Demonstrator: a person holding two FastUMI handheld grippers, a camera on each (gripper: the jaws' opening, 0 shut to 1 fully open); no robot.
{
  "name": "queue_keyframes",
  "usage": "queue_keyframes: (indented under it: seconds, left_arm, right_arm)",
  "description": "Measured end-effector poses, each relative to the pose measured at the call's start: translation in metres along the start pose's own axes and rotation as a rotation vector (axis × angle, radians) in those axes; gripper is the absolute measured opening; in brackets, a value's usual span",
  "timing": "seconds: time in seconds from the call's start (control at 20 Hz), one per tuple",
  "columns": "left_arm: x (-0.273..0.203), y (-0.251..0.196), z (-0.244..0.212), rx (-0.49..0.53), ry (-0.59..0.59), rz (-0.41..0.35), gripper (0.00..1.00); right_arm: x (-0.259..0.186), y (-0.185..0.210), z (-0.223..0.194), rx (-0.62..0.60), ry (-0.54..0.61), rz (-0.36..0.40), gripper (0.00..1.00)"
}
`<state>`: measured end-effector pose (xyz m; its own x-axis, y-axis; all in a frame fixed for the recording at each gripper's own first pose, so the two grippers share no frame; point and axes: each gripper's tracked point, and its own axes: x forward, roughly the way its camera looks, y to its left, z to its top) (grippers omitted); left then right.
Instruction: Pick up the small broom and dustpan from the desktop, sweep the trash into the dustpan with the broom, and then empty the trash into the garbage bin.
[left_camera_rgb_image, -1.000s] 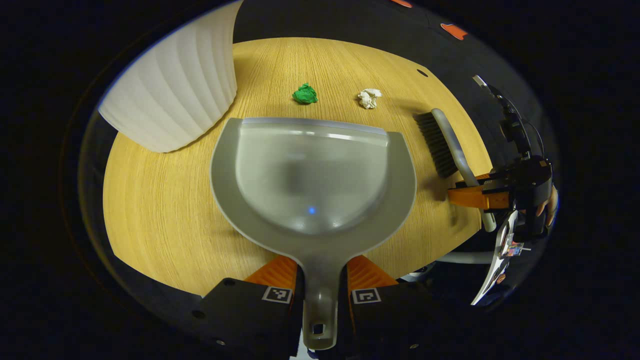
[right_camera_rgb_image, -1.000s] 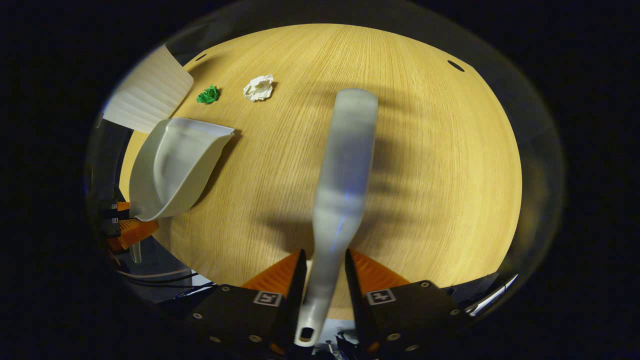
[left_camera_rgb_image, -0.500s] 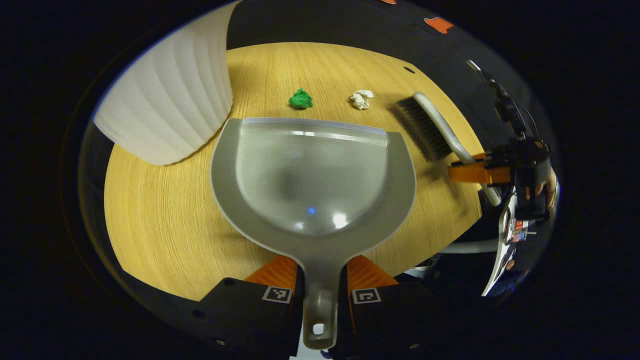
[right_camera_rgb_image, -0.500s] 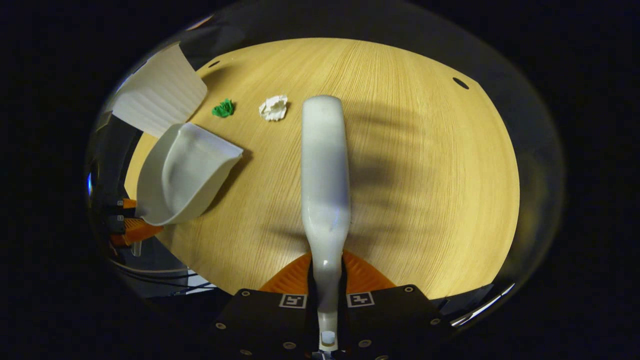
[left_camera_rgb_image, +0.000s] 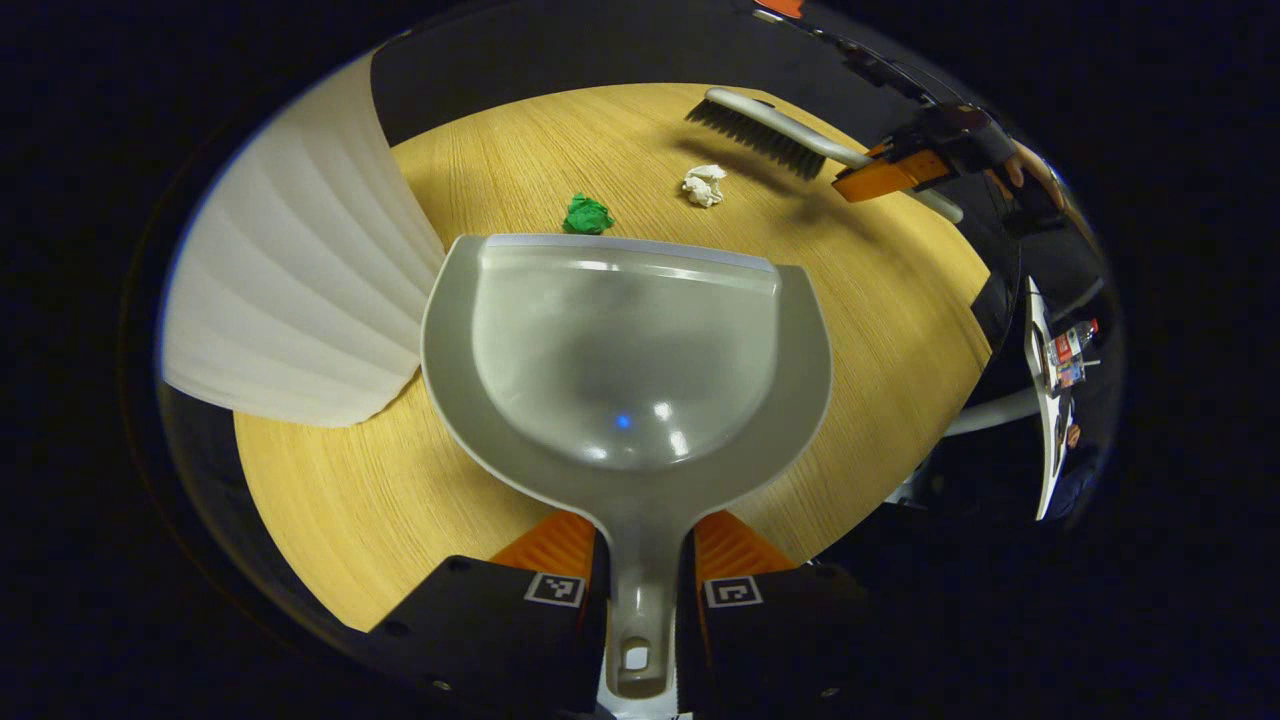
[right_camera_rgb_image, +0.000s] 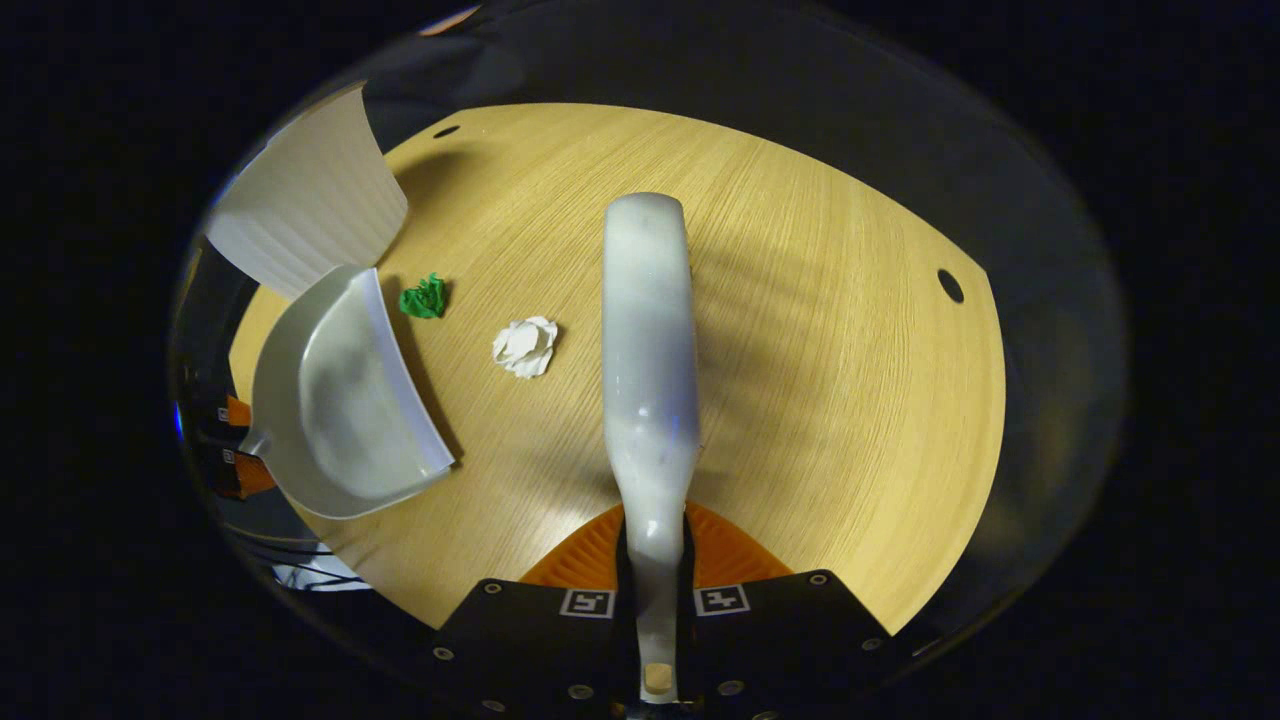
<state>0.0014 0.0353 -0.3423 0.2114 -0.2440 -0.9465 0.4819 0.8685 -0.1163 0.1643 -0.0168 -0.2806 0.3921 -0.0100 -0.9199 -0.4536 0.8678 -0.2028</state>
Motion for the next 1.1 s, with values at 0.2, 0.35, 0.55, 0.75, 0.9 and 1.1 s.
queue_keyframes:
  seconds: [0.2, 0.35, 0.55, 0.75, 0.9, 1.1]
  left_arm:
    - [0.007, 0.005, 0.003, 0.023, 0.022, -0.001, 0.29]
    - [0.010, 0.007, 0.010, 0.037, 0.025, -0.022, 0.29]
    - [0.011, 0.008, 0.012, 0.071, 0.031, -0.037, 0.29]
    - [0.012, 0.020, 0.015, 0.081, 0.054, -0.053, 0.29]
    - [0.011, 0.026, 0.020, 0.074, 0.068, -0.064, 0.29]
    - [0.019, 0.037, 0.039, 0.082, 0.064, -0.061, 0.29]
  right_arm:
    - [0.024, 0.011, 0.028, -0.103, 0.055, 0.002, 0.14]
    - [0.028, 0.043, 0.034, -0.209, 0.079, 0.064, 0.14]
    - [0.024, 0.081, 0.050, -0.318, 0.112, 0.165, 0.14]
    - [0.015, 0.082, 0.059, -0.382, 0.137, 0.218, 0.14]
    - [0.005, 0.086, 0.060, -0.390, 0.149, 0.267, 0.14]
    - [-0.011, 0.101, 0.049, -0.402, 0.181, 0.339, 0.14]
